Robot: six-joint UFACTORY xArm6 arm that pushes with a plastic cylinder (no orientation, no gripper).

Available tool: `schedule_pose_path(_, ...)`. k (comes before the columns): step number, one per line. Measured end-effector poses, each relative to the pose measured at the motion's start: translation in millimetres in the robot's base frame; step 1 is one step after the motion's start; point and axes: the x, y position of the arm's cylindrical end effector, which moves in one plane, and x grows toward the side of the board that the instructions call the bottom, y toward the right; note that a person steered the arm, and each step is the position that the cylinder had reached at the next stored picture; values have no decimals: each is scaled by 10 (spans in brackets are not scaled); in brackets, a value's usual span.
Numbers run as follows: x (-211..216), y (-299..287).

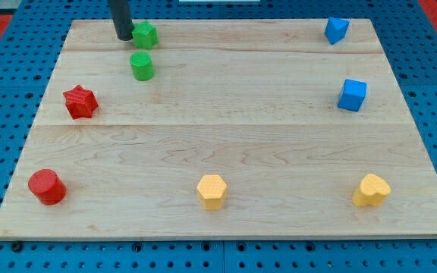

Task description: Push red star below the green circle

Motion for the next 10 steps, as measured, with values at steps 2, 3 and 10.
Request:
schedule_pose_path(2, -41, -517)
schedule_pose_path(3, -41, -545)
schedule_pose_path(10, 1564, -1419)
